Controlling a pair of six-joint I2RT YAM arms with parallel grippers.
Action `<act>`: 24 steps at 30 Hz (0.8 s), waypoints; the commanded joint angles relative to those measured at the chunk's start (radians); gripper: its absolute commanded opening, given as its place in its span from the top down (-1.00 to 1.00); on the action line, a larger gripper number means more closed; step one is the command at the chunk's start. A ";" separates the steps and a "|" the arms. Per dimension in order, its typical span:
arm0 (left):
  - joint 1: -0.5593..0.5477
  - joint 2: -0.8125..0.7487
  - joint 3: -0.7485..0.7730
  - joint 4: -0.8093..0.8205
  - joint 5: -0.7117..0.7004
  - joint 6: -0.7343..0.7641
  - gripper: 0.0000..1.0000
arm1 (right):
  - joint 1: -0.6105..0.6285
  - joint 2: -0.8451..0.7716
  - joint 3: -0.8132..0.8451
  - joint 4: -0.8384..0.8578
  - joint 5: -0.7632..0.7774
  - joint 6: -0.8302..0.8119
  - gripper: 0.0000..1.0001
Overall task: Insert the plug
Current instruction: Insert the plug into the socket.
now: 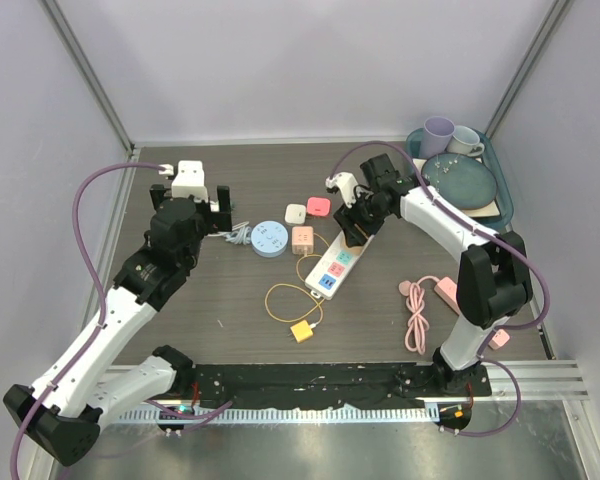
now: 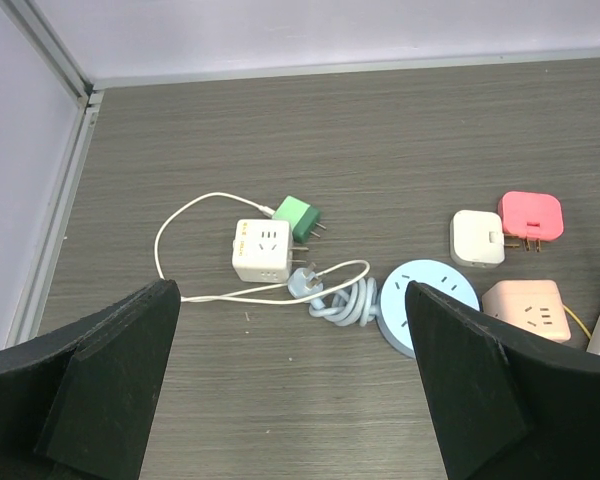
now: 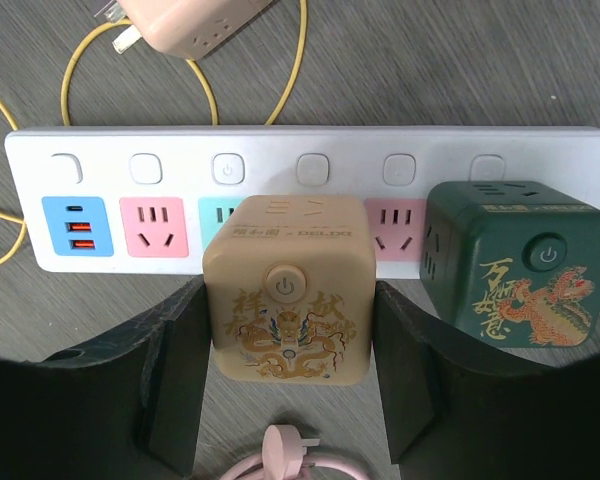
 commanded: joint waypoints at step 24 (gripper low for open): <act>0.001 0.014 -0.006 0.064 -0.009 0.019 -0.99 | -0.027 0.018 -0.062 0.046 -0.059 -0.065 0.99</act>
